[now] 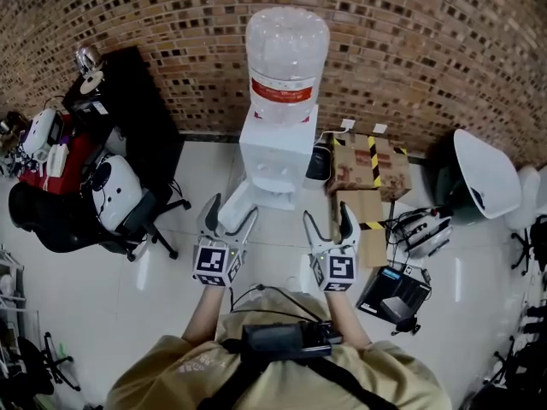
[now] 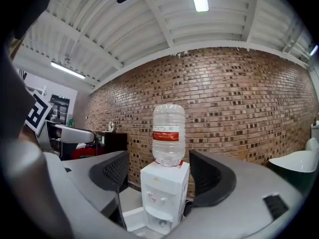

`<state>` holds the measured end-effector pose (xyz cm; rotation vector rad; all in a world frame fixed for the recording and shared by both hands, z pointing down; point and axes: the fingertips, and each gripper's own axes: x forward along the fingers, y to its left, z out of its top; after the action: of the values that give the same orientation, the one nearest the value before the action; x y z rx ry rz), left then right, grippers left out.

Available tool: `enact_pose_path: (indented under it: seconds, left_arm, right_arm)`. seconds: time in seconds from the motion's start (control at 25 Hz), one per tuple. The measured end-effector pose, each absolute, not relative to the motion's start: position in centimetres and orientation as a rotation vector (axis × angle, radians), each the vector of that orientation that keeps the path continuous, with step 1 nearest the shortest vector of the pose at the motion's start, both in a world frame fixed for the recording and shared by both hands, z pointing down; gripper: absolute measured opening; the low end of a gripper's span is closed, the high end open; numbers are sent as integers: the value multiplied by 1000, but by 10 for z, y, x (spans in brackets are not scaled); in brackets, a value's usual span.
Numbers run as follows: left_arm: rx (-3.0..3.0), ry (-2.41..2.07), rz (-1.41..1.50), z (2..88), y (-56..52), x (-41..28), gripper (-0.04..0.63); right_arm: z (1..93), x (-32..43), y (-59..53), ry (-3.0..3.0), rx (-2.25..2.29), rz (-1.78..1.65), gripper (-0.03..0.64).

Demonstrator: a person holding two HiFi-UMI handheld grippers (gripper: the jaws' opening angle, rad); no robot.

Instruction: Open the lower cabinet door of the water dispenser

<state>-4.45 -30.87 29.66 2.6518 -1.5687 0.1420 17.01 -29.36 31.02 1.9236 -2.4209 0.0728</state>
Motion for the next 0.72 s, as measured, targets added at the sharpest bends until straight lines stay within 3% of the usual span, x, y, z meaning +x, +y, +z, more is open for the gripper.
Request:
enact_pose_path:
  seconds: [0.72]
  left_arm:
    - [2634, -1563, 159, 301, -320, -45, 368]
  right_arm:
    - [307, 155, -313, -2498, 1821, 81, 397]
